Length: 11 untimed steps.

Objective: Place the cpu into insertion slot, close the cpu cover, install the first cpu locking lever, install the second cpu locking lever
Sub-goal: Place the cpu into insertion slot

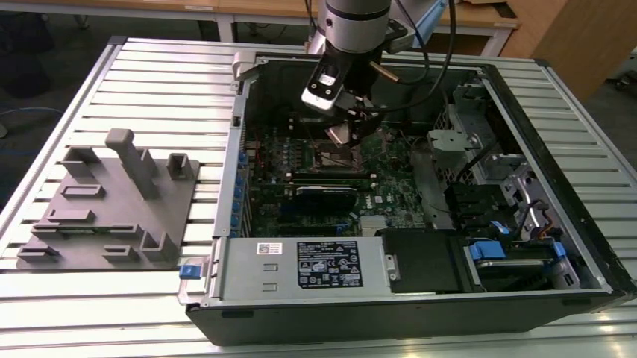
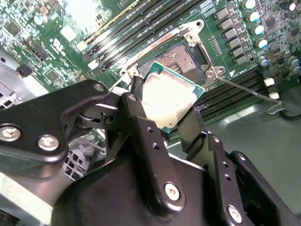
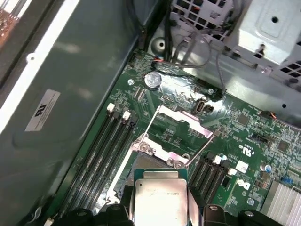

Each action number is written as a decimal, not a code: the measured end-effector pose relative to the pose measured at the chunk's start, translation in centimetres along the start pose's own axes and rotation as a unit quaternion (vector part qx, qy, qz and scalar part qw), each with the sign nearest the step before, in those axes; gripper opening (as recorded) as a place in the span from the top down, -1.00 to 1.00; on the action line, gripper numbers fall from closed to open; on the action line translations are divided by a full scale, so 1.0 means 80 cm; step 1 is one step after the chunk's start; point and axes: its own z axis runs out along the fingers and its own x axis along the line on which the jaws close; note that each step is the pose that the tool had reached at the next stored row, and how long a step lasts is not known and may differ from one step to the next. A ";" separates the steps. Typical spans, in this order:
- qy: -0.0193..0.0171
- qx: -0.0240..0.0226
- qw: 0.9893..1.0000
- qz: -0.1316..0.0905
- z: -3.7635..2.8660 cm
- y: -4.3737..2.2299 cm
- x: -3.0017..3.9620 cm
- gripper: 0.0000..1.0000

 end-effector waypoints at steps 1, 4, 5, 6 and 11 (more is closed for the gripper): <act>-0.001 0.000 1.000 0.006 0.0000 0.0000 0.0000 -0.08; -0.002 0.000 1.000 0.025 0.0001 0.0000 0.0000 -0.08; -0.003 0.000 0.999 0.032 0.0001 0.0000 0.0000 -0.08; -0.004 0.000 0.999 0.038 0.0002 0.0000 0.0000 -0.08; -0.007 0.001 0.997 0.070 0.0004 0.0000 0.0000 -0.08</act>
